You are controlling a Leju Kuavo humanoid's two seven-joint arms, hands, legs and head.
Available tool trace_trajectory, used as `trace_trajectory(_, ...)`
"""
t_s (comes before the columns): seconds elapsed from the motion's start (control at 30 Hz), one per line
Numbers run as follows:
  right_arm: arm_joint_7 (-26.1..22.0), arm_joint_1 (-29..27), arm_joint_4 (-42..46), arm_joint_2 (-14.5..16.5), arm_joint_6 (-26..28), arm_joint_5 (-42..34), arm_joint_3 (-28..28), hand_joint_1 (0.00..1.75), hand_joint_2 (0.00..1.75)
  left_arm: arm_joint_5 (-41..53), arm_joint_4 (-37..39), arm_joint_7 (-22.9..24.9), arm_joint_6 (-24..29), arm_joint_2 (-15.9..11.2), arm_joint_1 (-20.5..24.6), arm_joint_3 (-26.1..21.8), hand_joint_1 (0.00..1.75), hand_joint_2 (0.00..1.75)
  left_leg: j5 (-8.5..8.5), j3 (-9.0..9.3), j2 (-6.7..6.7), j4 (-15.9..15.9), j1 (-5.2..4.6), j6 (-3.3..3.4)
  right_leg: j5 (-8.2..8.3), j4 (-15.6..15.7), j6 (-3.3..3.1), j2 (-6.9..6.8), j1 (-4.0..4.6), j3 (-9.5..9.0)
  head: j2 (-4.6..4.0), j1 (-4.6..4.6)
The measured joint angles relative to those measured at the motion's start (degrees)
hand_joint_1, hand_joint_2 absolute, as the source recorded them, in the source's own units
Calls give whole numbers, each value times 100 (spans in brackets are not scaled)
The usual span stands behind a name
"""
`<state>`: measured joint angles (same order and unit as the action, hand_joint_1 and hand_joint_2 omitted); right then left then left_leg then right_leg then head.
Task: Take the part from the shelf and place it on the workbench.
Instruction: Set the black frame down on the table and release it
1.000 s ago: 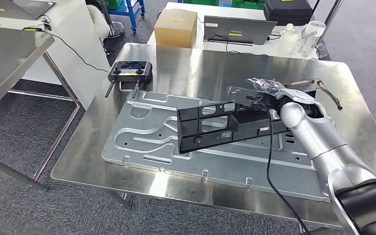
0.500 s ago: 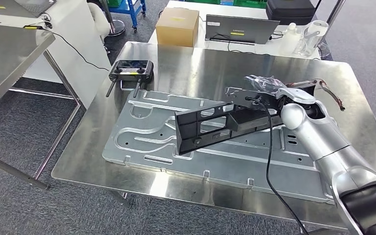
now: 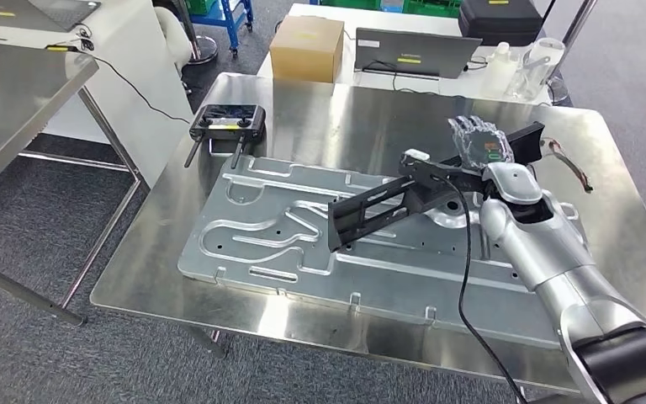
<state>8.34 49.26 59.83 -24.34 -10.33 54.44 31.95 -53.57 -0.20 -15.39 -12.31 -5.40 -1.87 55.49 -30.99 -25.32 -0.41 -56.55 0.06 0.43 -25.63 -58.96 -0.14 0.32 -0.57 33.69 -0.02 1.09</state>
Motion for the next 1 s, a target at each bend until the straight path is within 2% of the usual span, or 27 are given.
trace_trajectory(0.13, -239, 215, 42, -61, -1315, -510, -9, 0, 0, -96, 0, 137, 139, 0, -10, 0, 0, 0, -5, 34, 24, 2, -3, 1, 1, 1, 2, 29, -4, -25, 1, 0)
trace_trajectory(0.2, -135, 317, 246, -190, -1836, -915, 65, 0, 0, -141, 0, 164, 182, 2, -17, -4, 0, 0, -5, 35, 25, 1, -4, 4, 3, 1, 4, 30, -10, -25, 0, 1)
trace_trajectory(0.33, 120, 595, 862, -527, -2496, -1766, 292, 0, 0, -186, 0, 94, 196, 11, -67, -29, 0, 0, 3, 1, 21, -4, -9, 7, 12, 0, 11, 26, -18, 12, 2, 0)
trace_trajectory(0.47, 323, 1098, 1359, -932, -2832, -2704, 699, 0, 0, -166, 0, -49, 133, 23, -94, -34, 0, 0, 6, -23, 16, -4, -9, 8, 13, -1, 12, 23, -11, 31, 2, 0)
trace_trajectory(0.7, 431, 1509, 1650, -1374, -2721, -3238, 1362, 0, 0, -114, 0, -99, 89, 26, -96, -33, 0, 0, 2, -33, 11, -2, -8, 10, 9, 2, 13, 19, -15, 37, 0, 1)
trace_trajectory(0.8, 567, 1555, 1657, -1466, -2309, -3239, 1548, 0, 0, -94, 0, -92, 94, 27, -94, -34, 0, 0, 1, -33, 11, -2, -8, 12, 9, 4, 13, 19, -17, 36, 0, 1)
trace_trajectory(0.9, 807, 1262, 1692, -1406, -1175, -2383, 1568, 0, 0, -98, 0, -41, 124, 46, -82, -34, 0, 0, 1, -31, 10, -1, -4, 13, 10, 4, 14, 13, -16, 30, 1, 1)
trace_trajectory(1.0, 891, 750, 1703, -1159, -681, -1434, 1474, 0, 0, -106, 0, 30, 150, 74, -64, -34, 0, 0, 1, -26, 14, -1, 0, 12, 10, 4, 14, 19, -14, 29, 0, 0)
